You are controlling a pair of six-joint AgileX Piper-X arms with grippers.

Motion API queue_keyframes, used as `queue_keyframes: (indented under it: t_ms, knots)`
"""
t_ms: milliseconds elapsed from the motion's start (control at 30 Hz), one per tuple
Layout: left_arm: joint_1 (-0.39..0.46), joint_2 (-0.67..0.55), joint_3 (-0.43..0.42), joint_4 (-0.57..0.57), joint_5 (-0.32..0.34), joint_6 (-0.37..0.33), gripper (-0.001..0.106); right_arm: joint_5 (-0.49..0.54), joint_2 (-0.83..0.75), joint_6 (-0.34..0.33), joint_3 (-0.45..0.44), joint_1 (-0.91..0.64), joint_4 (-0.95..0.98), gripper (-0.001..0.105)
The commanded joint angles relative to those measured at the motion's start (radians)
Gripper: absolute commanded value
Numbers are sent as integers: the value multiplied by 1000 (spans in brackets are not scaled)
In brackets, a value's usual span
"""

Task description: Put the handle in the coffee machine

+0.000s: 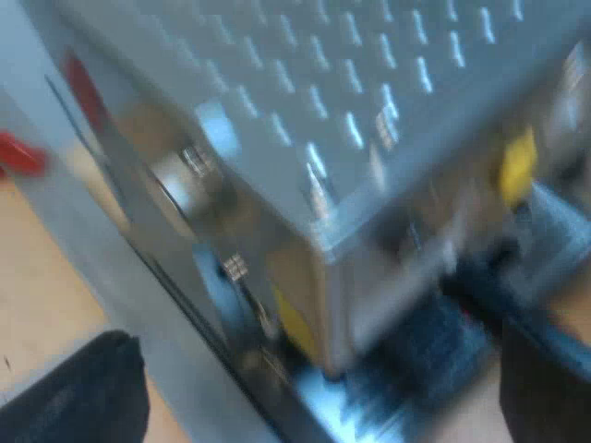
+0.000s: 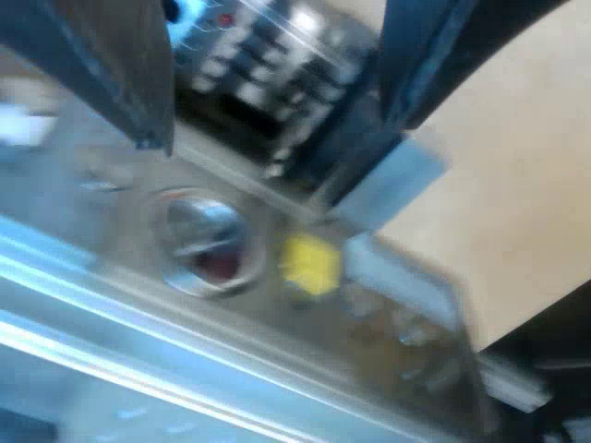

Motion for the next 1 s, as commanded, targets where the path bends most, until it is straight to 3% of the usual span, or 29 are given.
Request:
queue_keyframes:
  t_ms: [33,133,167,200,400,467,633,667,700,767,1000]
  knots:
    - [1,-5,-50,-63,-20,-170,79,65,-110,113,-21,-202,166,53]
    - [1,-5,-57,-63,-44,-182,79,69,-151,125,-21,-306,236,53]
    - [1,-29,-62,-63,-111,-182,79,93,-185,125,-21,-393,290,53]
    - [1,-43,-62,-63,-129,-182,79,116,-212,125,-21,-460,319,53]
    - [1,-146,-60,-63,-158,-182,79,120,-328,110,-19,-764,405,53]
    - [1,-188,-60,-63,-186,-182,79,112,-341,106,-19,-790,414,52]
    - [1,-291,-32,-61,-235,-182,79,91,-388,41,-19,-881,445,52]
    - [1,-302,-29,-61,-235,-182,79,89,-413,-1,-19,-921,460,52]
    - [1,-352,10,-61,-235,-182,79,69,-497,-67,1,-981,491,52]
    - [1,-417,63,-61,-235,-182,79,57,-531,-67,25,-979,496,52]
    - [1,-717,276,-53,-341,-182,79,55,-753,-67,184,-979,496,52]
